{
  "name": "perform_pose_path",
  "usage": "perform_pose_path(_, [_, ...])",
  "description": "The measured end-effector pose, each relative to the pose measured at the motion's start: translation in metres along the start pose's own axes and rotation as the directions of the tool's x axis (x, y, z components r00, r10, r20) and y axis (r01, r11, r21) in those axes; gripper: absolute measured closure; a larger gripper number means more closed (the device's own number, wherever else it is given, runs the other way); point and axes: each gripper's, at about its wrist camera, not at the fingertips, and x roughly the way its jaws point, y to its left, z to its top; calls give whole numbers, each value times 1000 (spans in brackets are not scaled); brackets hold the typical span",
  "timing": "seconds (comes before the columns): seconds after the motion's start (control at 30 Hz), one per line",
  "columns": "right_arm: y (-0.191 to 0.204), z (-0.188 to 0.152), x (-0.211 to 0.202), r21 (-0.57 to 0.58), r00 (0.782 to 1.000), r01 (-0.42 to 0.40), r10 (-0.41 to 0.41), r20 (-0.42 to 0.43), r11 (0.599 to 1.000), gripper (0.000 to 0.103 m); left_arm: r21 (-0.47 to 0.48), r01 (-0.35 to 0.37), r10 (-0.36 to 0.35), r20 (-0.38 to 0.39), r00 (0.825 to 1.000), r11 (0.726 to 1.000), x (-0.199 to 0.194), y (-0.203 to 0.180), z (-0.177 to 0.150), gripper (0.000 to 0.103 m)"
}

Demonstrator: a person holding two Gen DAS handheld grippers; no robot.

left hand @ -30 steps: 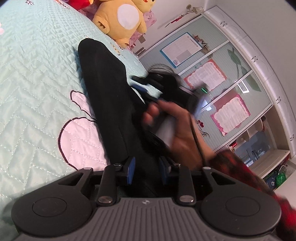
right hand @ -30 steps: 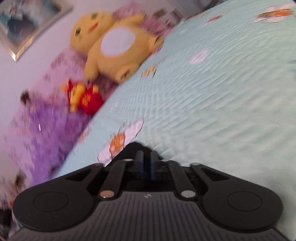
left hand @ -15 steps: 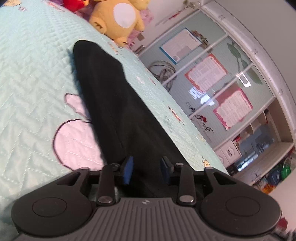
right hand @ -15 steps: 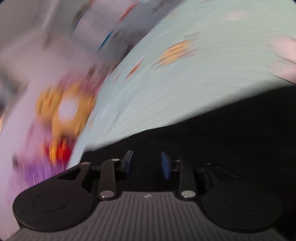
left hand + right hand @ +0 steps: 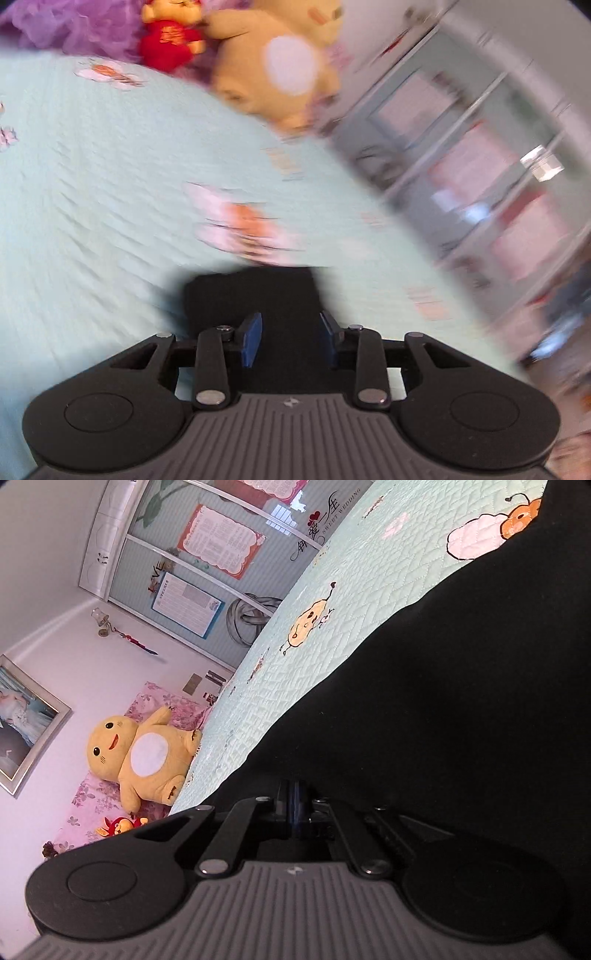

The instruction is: Fold clothes

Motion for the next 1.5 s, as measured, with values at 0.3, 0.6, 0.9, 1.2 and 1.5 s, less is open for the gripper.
perform_pose_path(0.3, [2, -2, -2, -2, 1000, -5, 5, 5, 1000, 103, -82, 3, -2, 13, 1000, 997, 3, 17, 18, 97])
perform_pose_path(0.6, [-4, -2, -4, 9, 999, -39, 39, 13, 999, 102, 125, 59, -57, -23, 998, 990, 62, -65, 32, 43])
perform_pose_path(0.9, [0, 1, -8, 24, 1000, -16, 16, -5, 1000, 100, -4, -130, 130, -19, 991, 991, 73, -20, 36, 97])
perform_pose_path(1.2, [14, 9, -15, 42, 997, 62, -60, -48, 997, 92, 227, 241, -142, -379, 914, 944, -60, -119, -79, 73])
perform_pose_path(1.5, [20, 50, -197, -156, 981, 144, -120, 156, 977, 44, 277, 415, -198, -573, 796, 867, -95, -171, -188, 53])
